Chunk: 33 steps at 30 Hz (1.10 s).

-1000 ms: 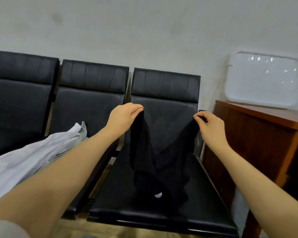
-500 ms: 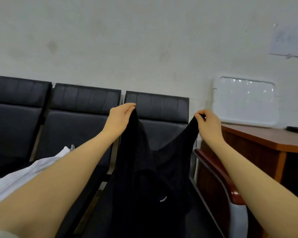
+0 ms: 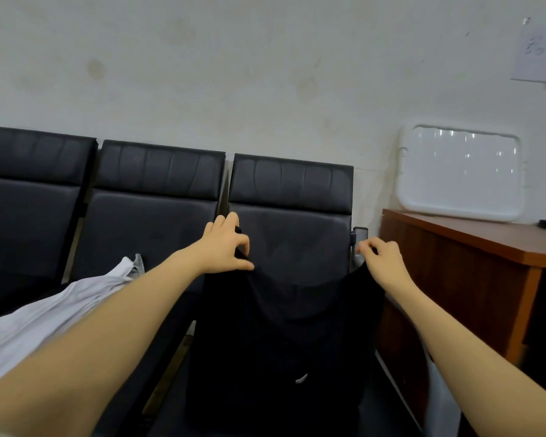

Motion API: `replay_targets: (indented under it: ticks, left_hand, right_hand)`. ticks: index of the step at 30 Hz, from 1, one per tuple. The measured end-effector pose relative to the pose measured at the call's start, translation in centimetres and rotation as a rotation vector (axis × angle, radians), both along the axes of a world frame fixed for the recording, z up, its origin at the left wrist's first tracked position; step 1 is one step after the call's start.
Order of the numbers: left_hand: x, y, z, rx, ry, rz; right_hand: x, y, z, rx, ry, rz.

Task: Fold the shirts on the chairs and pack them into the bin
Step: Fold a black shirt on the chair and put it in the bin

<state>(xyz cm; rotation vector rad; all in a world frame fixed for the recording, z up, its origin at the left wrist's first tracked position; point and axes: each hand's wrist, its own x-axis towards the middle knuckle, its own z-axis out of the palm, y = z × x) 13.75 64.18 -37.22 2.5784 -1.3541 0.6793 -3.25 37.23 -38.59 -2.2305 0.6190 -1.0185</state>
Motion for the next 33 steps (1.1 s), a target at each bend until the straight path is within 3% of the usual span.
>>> replay_targets:
  ticks: [2,4,7,10,16,21,24,27,30,33]
  left_hand:
    - [0.6,0.2,-0.9,0.096,-0.087,0.037]
    - [1.2,0.2,-2.1,0.049,-0.157,0.041]
    - [2.1,0.2,-3.9,-0.235,-0.244,0.075]
    - [2.2,0.1,-4.9,-0.456,-0.169,0.149]
    - [2.5,0.0,-6.5,-0.435,-0.197,0.101]
    - [2.2,1.0,-7.0,-0.226,0.004,0.013]
    - [2.2,1.6,-7.4,-0.158,-0.007,0.059]
    - [2.4,2.0,-7.7,-0.213,-0.061,0.106]
    - [2.1,2.2,-7.3,-0.293,-0.13,0.14]
    - [1.7,2.1,-6.8,-0.39,-0.195,0.177]
  right_hand:
    - [-0.4,0.0,-1.1,-0.009,0.141,-0.033]
    - [-0.7,-0.1,-1.9,-0.055,0.25,-0.06]
    - [-1.3,0.1,-2.5,-0.143,0.342,-0.079]
    - [-1.5,-0.2,-3.1,-0.223,0.439,-0.074]
    - [-1.2,-0.6,-4.2,-0.383,0.595,-0.125]
    - [-1.3,-0.9,-5.1,-0.373,0.454,-0.152]
    - [-1.3,-1.1,-5.3,-0.4,0.312,-0.178]
    - [-1.3,-0.8,-5.0,-0.332,0.185,-0.153]
    - [-1.6,-0.1,-4.3,-0.08,0.0,-0.057]
    - [-2.0,0.8,-3.3,-0.093,-0.036,-0.054]
